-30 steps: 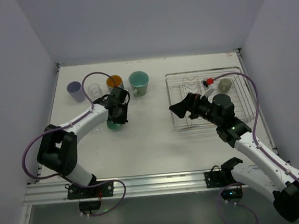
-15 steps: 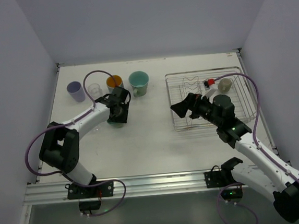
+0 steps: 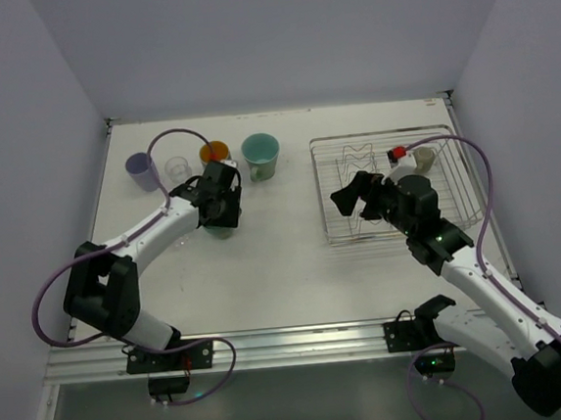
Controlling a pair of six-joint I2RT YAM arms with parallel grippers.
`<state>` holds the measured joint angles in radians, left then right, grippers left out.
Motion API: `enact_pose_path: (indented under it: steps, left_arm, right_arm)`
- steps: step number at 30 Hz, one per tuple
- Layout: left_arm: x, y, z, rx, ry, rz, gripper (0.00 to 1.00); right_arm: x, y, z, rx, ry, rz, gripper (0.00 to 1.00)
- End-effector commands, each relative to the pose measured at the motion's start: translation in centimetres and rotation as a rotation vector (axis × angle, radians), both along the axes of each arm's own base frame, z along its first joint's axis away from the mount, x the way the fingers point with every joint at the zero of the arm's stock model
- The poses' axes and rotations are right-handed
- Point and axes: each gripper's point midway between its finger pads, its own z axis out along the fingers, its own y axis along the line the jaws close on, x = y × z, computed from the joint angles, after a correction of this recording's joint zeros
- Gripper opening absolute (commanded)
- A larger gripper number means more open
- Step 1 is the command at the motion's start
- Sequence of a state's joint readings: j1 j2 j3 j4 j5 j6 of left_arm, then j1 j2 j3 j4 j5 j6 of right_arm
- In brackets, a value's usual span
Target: Unload the cups from the dish rack
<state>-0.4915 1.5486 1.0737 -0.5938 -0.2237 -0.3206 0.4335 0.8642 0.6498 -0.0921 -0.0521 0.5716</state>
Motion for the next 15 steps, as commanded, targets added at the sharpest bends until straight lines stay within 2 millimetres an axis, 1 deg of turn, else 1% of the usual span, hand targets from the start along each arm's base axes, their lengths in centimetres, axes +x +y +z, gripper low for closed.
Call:
enact_pose_path:
  steps: [1, 5, 10, 12, 13, 15]
  left_arm:
    - [-0.4, -1.1, 0.6, -0.063, -0.025, -0.041, 0.54]
    - [-1.2, -2.0, 0.2, -0.074, -0.011, -0.065, 0.54]
    - [-1.6, -2.1, 0.3, -0.087, -0.013, -0.068, 0.54]
    - [-1.5, -2.2, 0.7, -0.094, -0.024, -0.067, 0.54]
    - [-1.4, -2.3, 0.9, -0.096, -0.030, -0.070, 0.54]
    - [-1.3, -2.6, 1.5, -0.113, -0.041, -0.079, 0.54]
  right_arm:
    - [0.7, -0.9, 2.6, -0.015, -0.061, -0.043, 0.96]
    - [0.8, -1.4, 3.2, -0.019, -0.070, -0.070, 0.96]
    - [1.2, -2.2, 3.4, -0.044, -0.075, -0.103, 0.96]
    - [1.8, -3.5, 3.2, -0.068, -0.069, -0.150, 0.96]
    - [2.3, -4.6, 2.9, -0.076, -0.062, -0.185, 0.96]
    - [2.8, -5.8, 2.3, -0.078, -0.041, -0.213, 0.95]
